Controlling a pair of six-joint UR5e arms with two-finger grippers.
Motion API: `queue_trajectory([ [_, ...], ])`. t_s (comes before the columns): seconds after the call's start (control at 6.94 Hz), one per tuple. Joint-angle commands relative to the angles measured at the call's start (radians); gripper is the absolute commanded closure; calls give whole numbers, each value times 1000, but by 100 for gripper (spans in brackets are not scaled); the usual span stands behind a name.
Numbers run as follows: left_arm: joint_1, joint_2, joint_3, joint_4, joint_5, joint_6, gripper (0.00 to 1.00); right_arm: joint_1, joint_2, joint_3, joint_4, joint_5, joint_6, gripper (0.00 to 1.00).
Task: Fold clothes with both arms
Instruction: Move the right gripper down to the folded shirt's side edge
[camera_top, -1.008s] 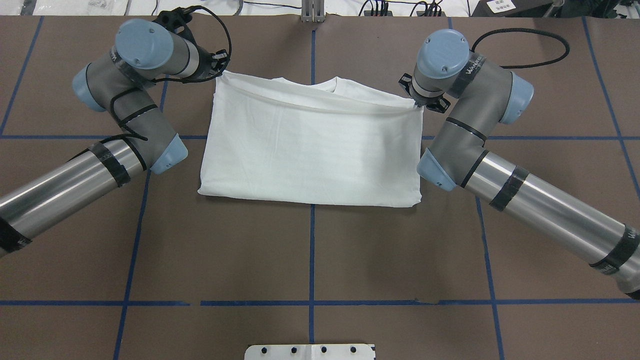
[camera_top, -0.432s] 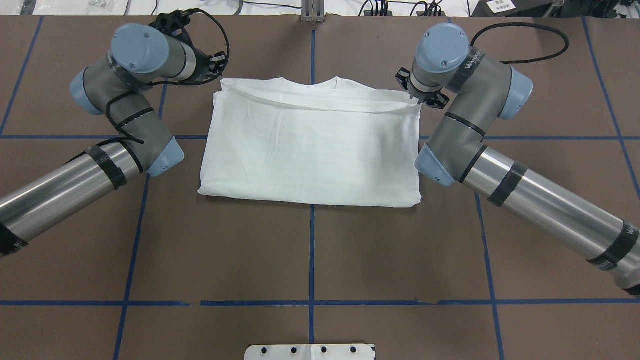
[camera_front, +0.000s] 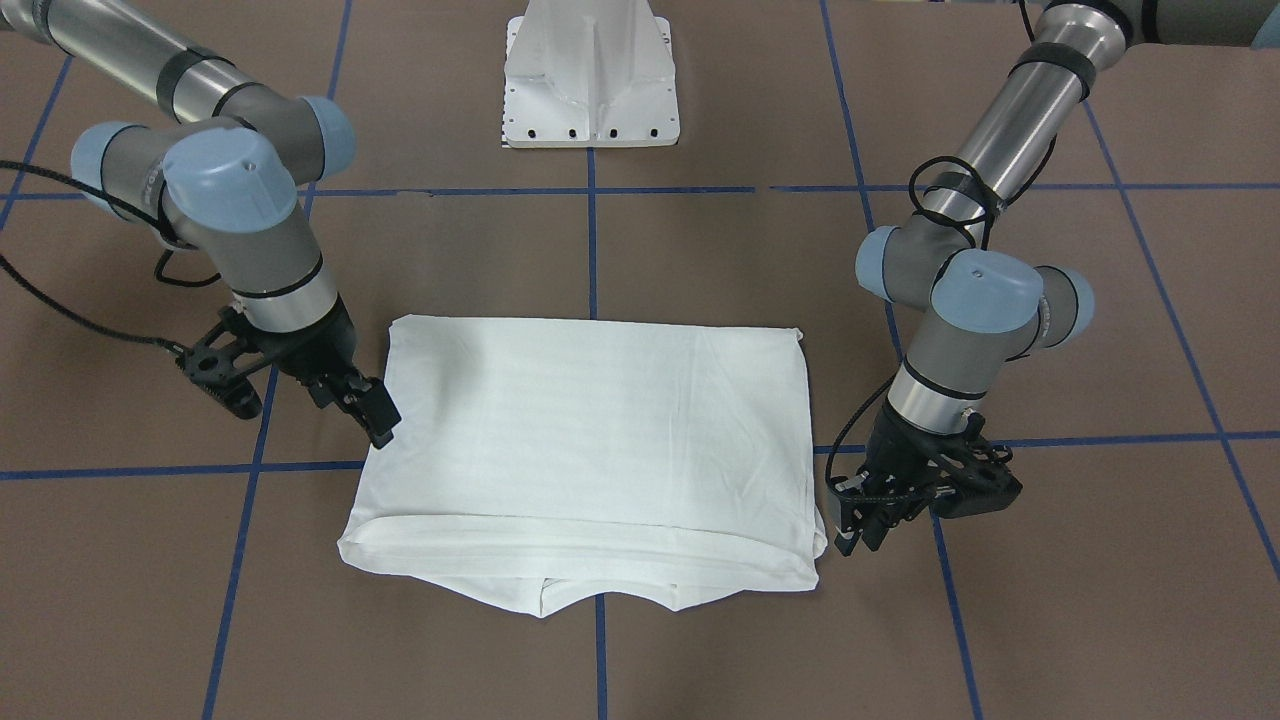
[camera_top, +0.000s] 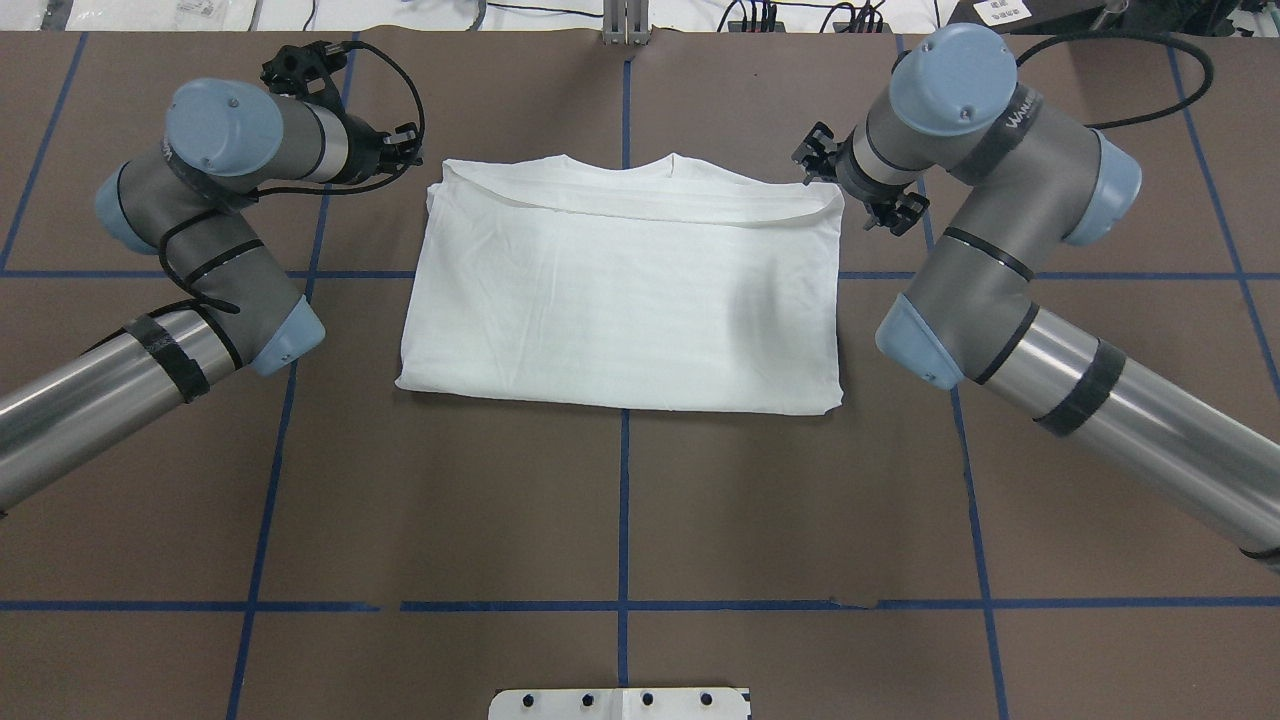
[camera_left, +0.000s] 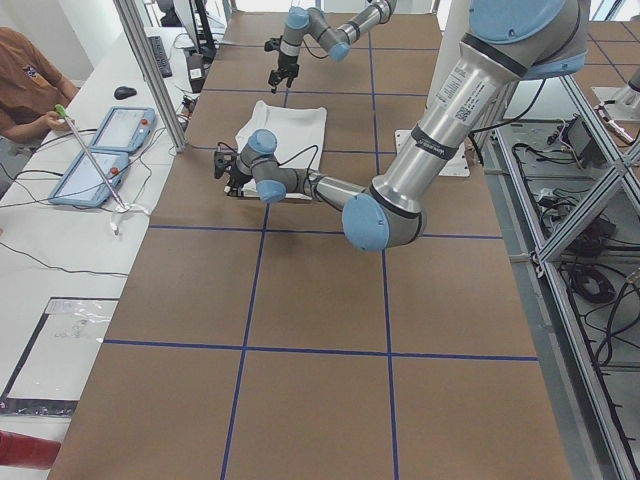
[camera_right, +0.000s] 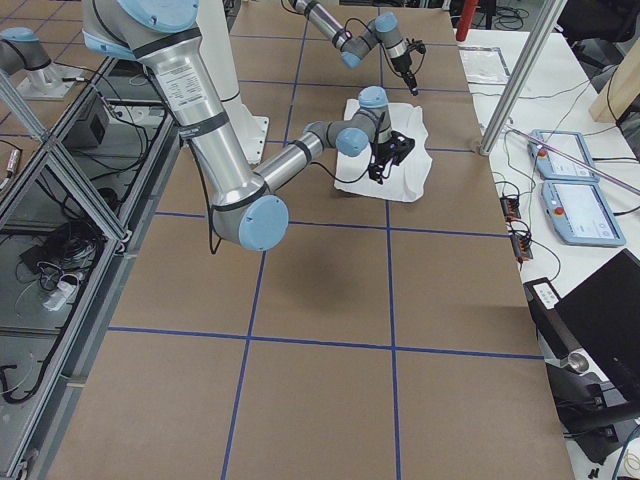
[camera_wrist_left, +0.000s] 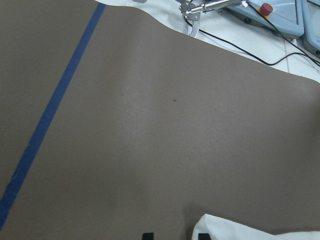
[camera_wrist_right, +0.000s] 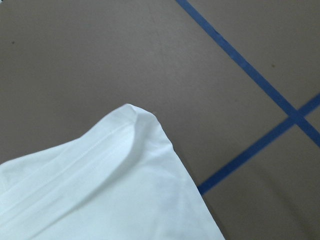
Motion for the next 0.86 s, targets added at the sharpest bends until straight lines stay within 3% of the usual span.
queue_trajectory([
  [0.0, 1, 22, -20, -2, -1, -2, 57, -155, -97, 120, 4, -130, 216, 0],
  [0.29, 1, 22, -38, 6, 3, -5, 56, -211, -125, 108, 12, -176, 359, 0],
  [0.72, 3, 22, -44, 9, 3, -5, 56, -234, -126, 90, 9, -178, 372, 5],
])
